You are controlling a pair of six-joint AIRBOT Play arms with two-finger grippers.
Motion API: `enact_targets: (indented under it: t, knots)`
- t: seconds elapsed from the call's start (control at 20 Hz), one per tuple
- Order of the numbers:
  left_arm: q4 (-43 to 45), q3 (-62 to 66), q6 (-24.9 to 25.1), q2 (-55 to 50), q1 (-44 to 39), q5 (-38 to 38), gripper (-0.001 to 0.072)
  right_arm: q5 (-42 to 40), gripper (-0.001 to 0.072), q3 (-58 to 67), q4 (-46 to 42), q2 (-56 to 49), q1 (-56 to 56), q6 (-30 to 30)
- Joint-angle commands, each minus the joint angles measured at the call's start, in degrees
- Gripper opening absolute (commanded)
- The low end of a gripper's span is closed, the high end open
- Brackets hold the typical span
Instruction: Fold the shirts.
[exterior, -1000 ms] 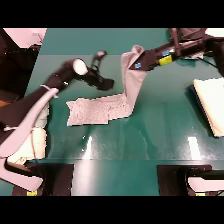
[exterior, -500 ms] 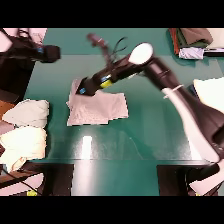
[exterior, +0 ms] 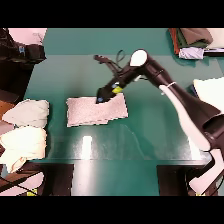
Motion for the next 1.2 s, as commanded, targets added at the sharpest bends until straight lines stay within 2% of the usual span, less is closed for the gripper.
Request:
enact_targets:
  t: [0.0, 0.15, 0.2, 0.25, 0.3, 0.35, 0.5, 0.75, 0.8, 0.85, 0.9, 0.95, 1.0, 1.05, 1.15]
  knots:
    - [-0.1, 0.0, 1.4, 0.2, 0.1, -2.0, 0.0025, 0.9, 0.0438, -12.1, -1.8, 4.7, -8.5, 1.3]
    - [-0.3, 0.0, 2.1, 0.0, 0.1, -1.6, 0.0024, -10.0, 0.0438, -26.5, -1.1, 10.2, -15.0, 1.7]
    - [-0.6, -0.1, 2.1, 0.0, 0.1, -1.1, 0.0024, -14.0, 0.0458, -30.4, -0.4, 11.4, -16.5, 1.7]
    - [-1.0, -0.2, 2.1, -0.1, 0.1, -0.6, 0.0024, -17.2, 0.0526, -33.3, 0.7, 11.8, -17.6, 1.6]
    - [-1.5, -0.2, 2.1, -0.2, 0.1, -0.3, 0.0024, -19.0, 0.0650, -35.0, 1.9, 11.5, -18.2, 1.5]
    - [-1.6, -0.2, 2.1, -0.3, 0.1, -0.1, 0.0024, -20.1, 0.0698, -36.1, 3.5, 10.7, -18.2, 1.3]
    - [-1.6, -0.2, 2.1, -0.6, 0.1, 0.1, 0.0024, -20.1, 0.0695, -35.3, 4.9, 6.4, -16.1, 1.3]
    - [-1.6, -0.2, 2.4, -0.7, 0.1, 0.0, 0.0024, -20.0, 0.0688, -26.1, 5.5, -1.0, -8.8, 1.3]
    - [-1.8, -0.2, 2.8, -0.7, 0.1, -0.2, 0.0024, -20.0, 0.0584, -24.8, 6.5, -1.9, -7.5, 1.3]
    - [-2.0, -0.2, 3.2, -0.7, 0.1, -0.5, 0.0024, -20.0, 0.0440, -23.6, 6.3, -2.4, -6.2, 1.3]
    - [-2.3, -0.2, 3.2, -0.7, 0.1, -0.7, 0.0024, -20.0, 0.0380, -22.8, 6.2, -2.7, -5.3, 1.2]
    - [-2.7, -0.2, 3.2, -0.7, 0.1, -0.9, 0.0024, -20.1, 0.0277, -22.3, 6.1, -2.8, -4.7, 1.0]
    - [-2.7, -0.2, 3.3, -0.7, -0.3, -0.9, 0.0024, -20.0, 0.0098, -21.9, 5.9, -2.8, -4.5, 0.8]
    - [-2.6, -0.2, 3.6, -0.7, -1.1, -0.9, 0.0024, -19.8, 0.0014, -21.4, 5.8, -2.7, -4.6, 0.8]
    - [-2.6, -0.2, 3.6, -0.7, -3.9, -0.8, 0.0024, -19.1, 0.0013, -21.2, 5.7, -1.4, -6.2, 0.9]
